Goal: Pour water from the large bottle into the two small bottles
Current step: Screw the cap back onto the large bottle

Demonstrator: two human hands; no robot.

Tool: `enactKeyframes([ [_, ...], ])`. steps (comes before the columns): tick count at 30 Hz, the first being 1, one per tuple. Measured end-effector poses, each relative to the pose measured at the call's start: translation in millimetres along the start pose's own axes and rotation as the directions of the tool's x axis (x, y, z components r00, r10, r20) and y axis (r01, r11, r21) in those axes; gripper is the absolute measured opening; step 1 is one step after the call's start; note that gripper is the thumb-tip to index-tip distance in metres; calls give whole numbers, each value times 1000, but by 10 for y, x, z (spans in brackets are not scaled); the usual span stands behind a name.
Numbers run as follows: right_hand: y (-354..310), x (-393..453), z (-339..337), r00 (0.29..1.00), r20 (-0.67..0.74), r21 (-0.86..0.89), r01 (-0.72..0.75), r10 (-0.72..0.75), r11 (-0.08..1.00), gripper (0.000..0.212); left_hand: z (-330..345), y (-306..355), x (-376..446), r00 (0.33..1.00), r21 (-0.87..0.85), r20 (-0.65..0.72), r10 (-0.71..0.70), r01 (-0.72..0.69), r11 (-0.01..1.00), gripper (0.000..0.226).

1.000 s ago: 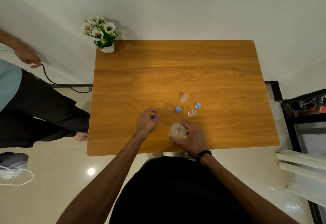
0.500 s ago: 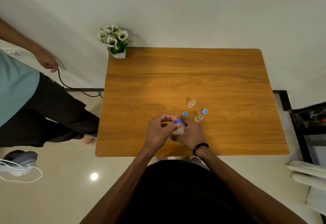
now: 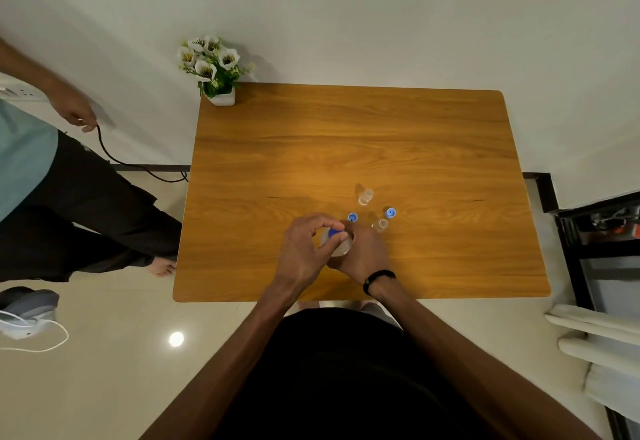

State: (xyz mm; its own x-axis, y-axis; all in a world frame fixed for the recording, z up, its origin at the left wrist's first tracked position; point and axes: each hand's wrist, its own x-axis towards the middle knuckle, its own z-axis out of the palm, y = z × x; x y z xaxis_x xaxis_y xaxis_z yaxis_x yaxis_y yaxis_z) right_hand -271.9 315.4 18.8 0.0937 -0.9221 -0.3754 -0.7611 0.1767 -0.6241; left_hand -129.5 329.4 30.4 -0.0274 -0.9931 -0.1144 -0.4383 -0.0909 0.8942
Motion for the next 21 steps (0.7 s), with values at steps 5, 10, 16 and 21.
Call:
enactKeyframes([
  [5, -2, 61, 2, 999, -20, -33, 32, -33, 999, 53, -18, 39, 69, 998, 25, -51, 36, -35, 999, 17],
  [10, 15, 97, 51, 999, 9, -106, 52, -52, 993, 47, -85, 11, 61, 991, 88, -1, 137, -137, 987, 14],
  [16, 39, 109, 113, 999, 38, -156, 41, -35, 987, 55, -169, -28, 52, 974, 135, 98, 205, -217, 967, 20],
  [21, 30, 166, 91, 999, 19, -145, 38, -36, 989, 42, -253, 21, 126, 963, 88, 226, 146, -169, 982, 42],
])
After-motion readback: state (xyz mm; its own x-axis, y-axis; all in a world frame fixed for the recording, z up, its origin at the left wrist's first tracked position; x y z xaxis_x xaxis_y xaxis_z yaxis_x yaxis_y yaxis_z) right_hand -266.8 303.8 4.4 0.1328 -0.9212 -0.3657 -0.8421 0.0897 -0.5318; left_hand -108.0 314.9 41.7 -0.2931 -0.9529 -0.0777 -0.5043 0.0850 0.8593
